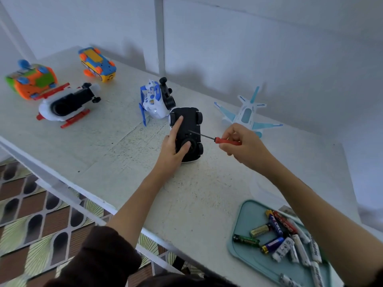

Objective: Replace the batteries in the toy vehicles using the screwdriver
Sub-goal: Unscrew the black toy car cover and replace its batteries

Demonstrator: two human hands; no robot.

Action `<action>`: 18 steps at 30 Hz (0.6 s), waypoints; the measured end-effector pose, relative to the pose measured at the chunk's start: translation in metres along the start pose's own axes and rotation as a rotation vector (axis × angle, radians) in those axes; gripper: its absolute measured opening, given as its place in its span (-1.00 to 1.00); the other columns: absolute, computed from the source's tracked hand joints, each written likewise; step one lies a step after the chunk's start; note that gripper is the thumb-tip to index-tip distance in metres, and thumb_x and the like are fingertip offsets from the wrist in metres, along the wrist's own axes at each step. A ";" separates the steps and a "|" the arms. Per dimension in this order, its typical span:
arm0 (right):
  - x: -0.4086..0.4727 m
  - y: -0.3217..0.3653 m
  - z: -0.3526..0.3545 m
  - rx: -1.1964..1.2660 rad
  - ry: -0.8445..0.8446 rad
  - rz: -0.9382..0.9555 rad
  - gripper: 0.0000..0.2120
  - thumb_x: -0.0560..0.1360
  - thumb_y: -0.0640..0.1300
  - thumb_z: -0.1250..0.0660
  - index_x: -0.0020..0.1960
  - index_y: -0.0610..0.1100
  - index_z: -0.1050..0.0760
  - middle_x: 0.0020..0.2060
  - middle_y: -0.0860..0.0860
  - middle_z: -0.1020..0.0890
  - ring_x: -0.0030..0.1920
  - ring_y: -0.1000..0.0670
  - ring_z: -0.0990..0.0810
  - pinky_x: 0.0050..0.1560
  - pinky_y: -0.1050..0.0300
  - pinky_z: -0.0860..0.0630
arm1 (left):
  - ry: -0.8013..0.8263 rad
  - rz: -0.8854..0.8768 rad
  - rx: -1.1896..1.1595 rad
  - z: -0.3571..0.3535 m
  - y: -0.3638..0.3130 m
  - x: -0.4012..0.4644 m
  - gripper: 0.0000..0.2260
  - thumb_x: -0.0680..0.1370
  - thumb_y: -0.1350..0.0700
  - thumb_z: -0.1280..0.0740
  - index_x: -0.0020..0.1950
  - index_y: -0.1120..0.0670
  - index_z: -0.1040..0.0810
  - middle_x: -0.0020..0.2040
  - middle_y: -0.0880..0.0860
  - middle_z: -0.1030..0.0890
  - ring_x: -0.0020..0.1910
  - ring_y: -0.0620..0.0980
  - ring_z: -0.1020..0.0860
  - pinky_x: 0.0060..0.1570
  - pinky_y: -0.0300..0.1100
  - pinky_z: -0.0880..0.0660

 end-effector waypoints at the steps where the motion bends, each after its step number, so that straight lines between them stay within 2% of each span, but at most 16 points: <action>1: 0.000 0.001 -0.001 -0.011 -0.029 0.001 -0.89 0.48 -0.20 -0.34 -0.11 -0.13 -0.40 -0.31 0.05 -0.55 -0.37 0.18 -0.50 -0.36 0.42 -0.41 | -0.001 -0.006 0.003 0.000 0.000 0.000 -0.44 0.55 0.10 -0.23 0.44 -0.30 -0.09 0.08 -0.36 -0.37 0.05 -0.27 -0.47 0.08 -0.38 -0.42; 5: 0.001 0.005 -0.002 -0.023 -0.046 0.017 -0.84 0.46 -0.23 -0.35 -0.19 -0.09 -0.37 -0.30 0.02 -0.55 -0.32 0.09 -0.48 -0.29 0.33 -0.43 | -0.012 -0.010 0.010 0.000 0.002 -0.001 -0.42 0.54 0.05 -0.23 0.41 -0.42 -0.08 0.09 -0.27 -0.39 0.14 0.03 -0.49 0.17 -0.12 -0.48; 8: 0.000 0.006 0.001 -0.035 -0.051 0.007 -0.83 0.46 -0.25 -0.34 -0.20 -0.11 -0.36 -0.29 -0.05 -0.57 -0.33 0.05 -0.46 -0.30 0.31 -0.41 | -0.021 -0.017 0.025 0.000 0.002 -0.001 -0.42 0.54 0.05 -0.23 0.39 -0.44 -0.07 0.07 -0.25 -0.38 0.14 0.11 -0.48 0.17 -0.02 -0.48; 14: -0.001 0.006 0.003 -0.044 -0.051 -0.007 -0.86 0.46 -0.24 -0.35 -0.18 -0.14 -0.38 -0.27 -0.06 -0.58 -0.32 0.03 -0.49 -0.27 0.27 -0.47 | -0.016 -0.019 0.006 -0.001 0.004 0.001 -0.42 0.54 0.04 -0.23 0.39 -0.44 -0.05 0.15 -0.03 -0.40 0.14 0.10 -0.48 0.14 -0.14 -0.47; 18: -0.001 0.006 0.001 -0.062 -0.057 0.010 -0.88 0.45 -0.26 -0.35 -0.15 -0.19 -0.40 -0.28 -0.05 -0.59 -0.30 0.00 -0.50 -0.27 0.25 -0.48 | -0.015 -0.018 0.009 -0.001 0.008 0.002 -0.42 0.57 0.09 -0.23 0.39 -0.42 -0.05 0.04 -0.27 -0.38 0.05 -0.06 -0.46 0.04 -0.34 -0.43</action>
Point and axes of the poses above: each hand's wrist, its own x-axis towards the middle knuckle, its own z-axis out of the back of the hand, y = z × x, the point moved 2 cm from there along x, towards the middle knuckle
